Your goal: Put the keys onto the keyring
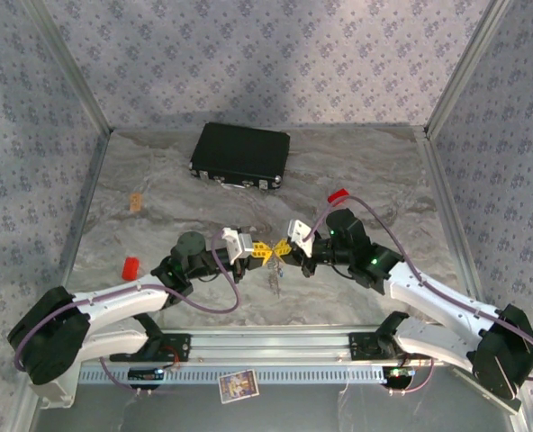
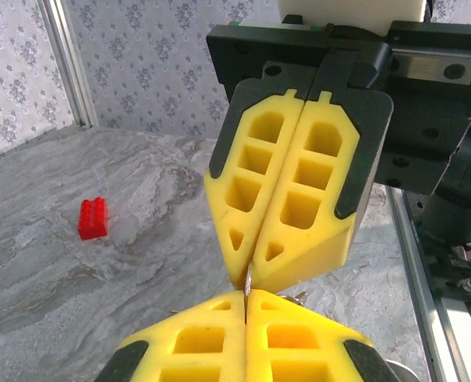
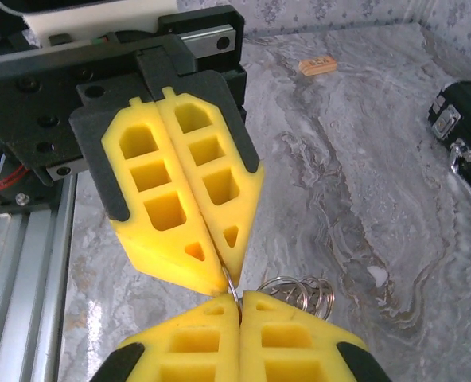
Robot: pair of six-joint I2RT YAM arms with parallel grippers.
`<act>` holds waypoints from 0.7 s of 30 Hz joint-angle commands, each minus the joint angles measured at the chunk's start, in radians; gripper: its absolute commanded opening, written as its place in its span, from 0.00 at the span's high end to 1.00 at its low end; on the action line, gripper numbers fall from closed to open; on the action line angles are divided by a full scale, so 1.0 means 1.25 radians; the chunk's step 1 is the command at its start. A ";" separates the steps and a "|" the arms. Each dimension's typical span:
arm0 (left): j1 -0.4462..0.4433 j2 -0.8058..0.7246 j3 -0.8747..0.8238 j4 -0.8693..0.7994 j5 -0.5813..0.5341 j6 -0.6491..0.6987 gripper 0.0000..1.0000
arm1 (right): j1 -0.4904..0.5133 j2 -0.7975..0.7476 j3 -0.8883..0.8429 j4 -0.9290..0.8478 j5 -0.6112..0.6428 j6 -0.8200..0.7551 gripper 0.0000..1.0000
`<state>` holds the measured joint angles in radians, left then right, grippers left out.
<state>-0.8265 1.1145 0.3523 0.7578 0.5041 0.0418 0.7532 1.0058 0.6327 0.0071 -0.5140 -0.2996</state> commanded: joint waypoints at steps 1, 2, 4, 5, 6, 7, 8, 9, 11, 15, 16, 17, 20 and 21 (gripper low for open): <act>-0.007 -0.013 0.018 0.035 0.001 0.010 0.96 | 0.009 0.003 0.027 -0.022 -0.034 -0.015 1.00; -0.008 -0.019 0.022 0.017 -0.010 0.013 0.91 | 0.009 -0.001 0.035 -0.047 -0.033 -0.026 1.00; -0.008 -0.029 0.035 -0.046 -0.021 0.028 0.85 | 0.011 -0.003 0.058 -0.104 -0.021 -0.055 1.00; -0.008 -0.037 0.049 -0.095 -0.022 0.043 0.84 | 0.013 -0.002 0.077 -0.143 -0.013 -0.076 1.00; -0.009 -0.043 0.059 -0.137 -0.022 0.059 0.84 | 0.016 0.001 0.091 -0.174 -0.005 -0.093 1.00; -0.010 -0.048 0.069 -0.178 -0.025 0.077 0.84 | 0.019 0.006 0.109 -0.209 0.003 -0.113 1.00; -0.011 -0.053 0.075 -0.207 -0.027 0.091 0.83 | 0.024 0.013 0.125 -0.240 0.007 -0.132 1.00; -0.011 -0.055 0.082 -0.237 -0.026 0.103 0.83 | 0.027 0.021 0.140 -0.267 0.010 -0.148 1.00; -0.013 -0.058 0.099 -0.294 -0.027 0.128 0.83 | 0.038 0.043 0.174 -0.316 0.016 -0.175 1.00; -0.012 -0.070 0.118 -0.337 -0.024 0.149 0.84 | 0.059 0.079 0.227 -0.360 0.020 -0.204 1.00; -0.012 -0.074 0.119 -0.342 -0.023 0.151 0.86 | 0.067 0.084 0.234 -0.364 0.022 -0.209 1.00; -0.013 -0.077 0.121 -0.347 -0.022 0.155 0.89 | 0.073 0.089 0.244 -0.370 0.025 -0.216 1.00; -0.013 -0.091 0.121 -0.351 -0.015 0.157 0.98 | 0.078 0.088 0.252 -0.359 0.029 -0.217 1.00; -0.013 -0.097 0.119 -0.347 -0.010 0.156 1.00 | 0.075 0.078 0.240 -0.340 0.034 -0.207 0.99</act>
<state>-0.8417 1.0183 0.4652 0.3424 0.4900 0.2161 0.8326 1.1240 0.9028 -0.4156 -0.4480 -0.5365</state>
